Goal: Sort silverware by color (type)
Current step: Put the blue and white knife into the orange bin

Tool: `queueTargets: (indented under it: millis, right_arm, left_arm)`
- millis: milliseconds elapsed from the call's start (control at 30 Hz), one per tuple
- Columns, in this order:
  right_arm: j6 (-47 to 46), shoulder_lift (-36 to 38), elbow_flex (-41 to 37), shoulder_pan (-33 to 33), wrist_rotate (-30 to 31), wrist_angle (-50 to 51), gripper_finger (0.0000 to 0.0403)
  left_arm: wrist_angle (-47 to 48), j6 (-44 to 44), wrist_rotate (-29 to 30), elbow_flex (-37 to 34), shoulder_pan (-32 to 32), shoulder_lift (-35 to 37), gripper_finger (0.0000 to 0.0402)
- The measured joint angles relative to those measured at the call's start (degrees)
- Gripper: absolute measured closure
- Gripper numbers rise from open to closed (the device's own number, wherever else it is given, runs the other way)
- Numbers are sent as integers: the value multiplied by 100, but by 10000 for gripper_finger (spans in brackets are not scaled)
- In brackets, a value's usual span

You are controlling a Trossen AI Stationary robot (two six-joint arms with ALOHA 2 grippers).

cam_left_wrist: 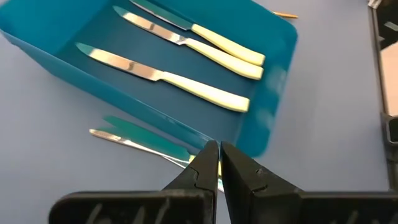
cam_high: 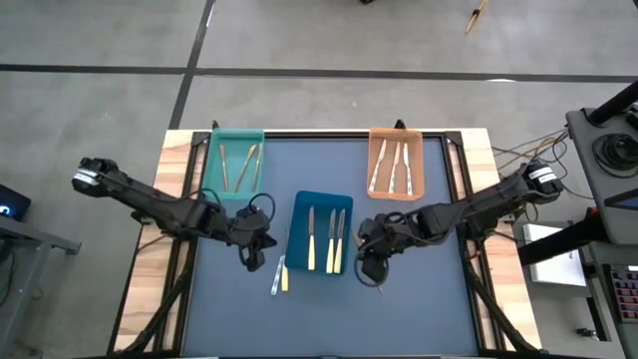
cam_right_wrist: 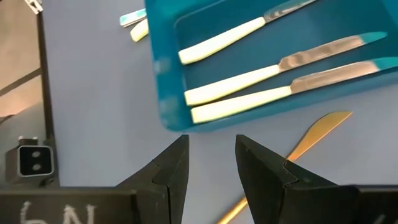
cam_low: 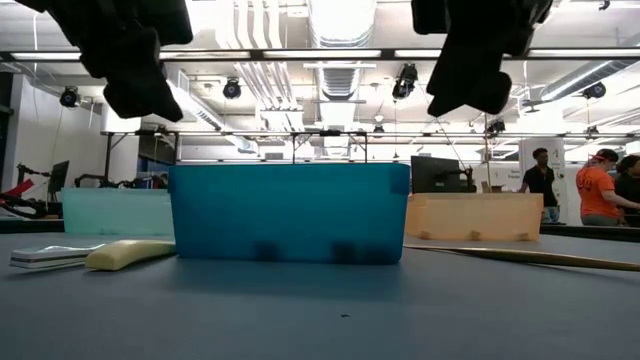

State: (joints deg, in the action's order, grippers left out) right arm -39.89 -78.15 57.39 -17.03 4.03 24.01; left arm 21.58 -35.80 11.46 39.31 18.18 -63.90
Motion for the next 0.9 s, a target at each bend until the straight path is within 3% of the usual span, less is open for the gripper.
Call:
queueTargets:
  millis: [267, 900]
  right_arm:
    - [-218, -2, -2, -266, 2, 21, 282]
    - [-22, -2, -4, -322, 365, 280, 282]
  left_arm:
    - [1, -452, 2, -15, 395, 0, 401]
    - [-7, -2540, 4, -382, 1060, 0, 401]
